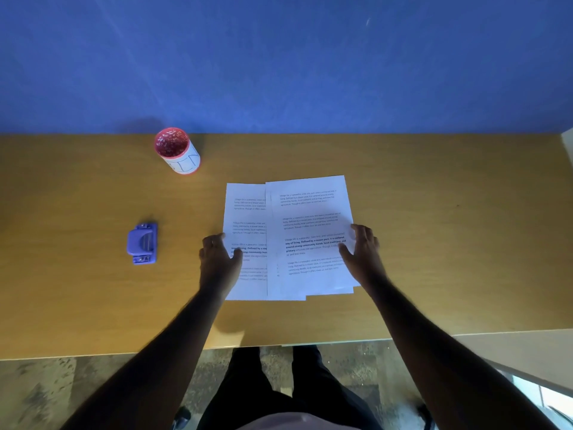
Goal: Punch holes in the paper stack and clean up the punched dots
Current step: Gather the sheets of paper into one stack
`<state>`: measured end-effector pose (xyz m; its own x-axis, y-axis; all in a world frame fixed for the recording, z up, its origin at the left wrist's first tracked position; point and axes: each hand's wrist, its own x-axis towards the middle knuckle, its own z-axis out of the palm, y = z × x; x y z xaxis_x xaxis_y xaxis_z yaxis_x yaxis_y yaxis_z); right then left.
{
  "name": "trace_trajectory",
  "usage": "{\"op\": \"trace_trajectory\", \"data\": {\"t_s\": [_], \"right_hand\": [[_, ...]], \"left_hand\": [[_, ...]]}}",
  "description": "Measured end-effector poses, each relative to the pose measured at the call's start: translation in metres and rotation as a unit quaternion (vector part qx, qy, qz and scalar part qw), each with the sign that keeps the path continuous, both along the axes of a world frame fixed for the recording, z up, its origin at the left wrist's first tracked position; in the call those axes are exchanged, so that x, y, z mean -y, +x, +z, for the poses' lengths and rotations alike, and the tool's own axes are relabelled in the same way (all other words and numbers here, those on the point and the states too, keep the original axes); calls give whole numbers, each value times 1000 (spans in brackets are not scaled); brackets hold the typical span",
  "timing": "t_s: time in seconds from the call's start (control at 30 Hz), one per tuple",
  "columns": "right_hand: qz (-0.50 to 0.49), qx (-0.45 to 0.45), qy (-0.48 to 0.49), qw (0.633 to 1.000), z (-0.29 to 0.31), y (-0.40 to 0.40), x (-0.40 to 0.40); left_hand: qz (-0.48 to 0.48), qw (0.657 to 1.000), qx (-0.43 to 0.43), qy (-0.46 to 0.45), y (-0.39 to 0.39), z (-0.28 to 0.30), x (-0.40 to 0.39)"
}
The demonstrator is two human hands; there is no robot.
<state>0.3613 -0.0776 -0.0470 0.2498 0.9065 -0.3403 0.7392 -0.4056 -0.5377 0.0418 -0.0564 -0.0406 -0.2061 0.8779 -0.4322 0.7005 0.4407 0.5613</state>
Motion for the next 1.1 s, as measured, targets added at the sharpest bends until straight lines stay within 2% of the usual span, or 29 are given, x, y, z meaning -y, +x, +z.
{"op": "trace_trajectory", "data": {"t_s": [0.23, 0.4, 0.9, 1.1], "right_hand": [[29, -14, -9, 999, 2, -9, -1], [-48, -32, -9, 998, 5, 2, -8], [67, -28, 4, 997, 1, -29, 5], [42, -31, 11, 999, 7, -22, -1]], "left_hand": [[-9, 999, 42, 13, 7, -5, -5], [15, 997, 75, 7, 7, -2, -9], [30, 987, 155, -9, 30, 7, -7], [71, 984, 164, -9, 26, 9, -9]]}}
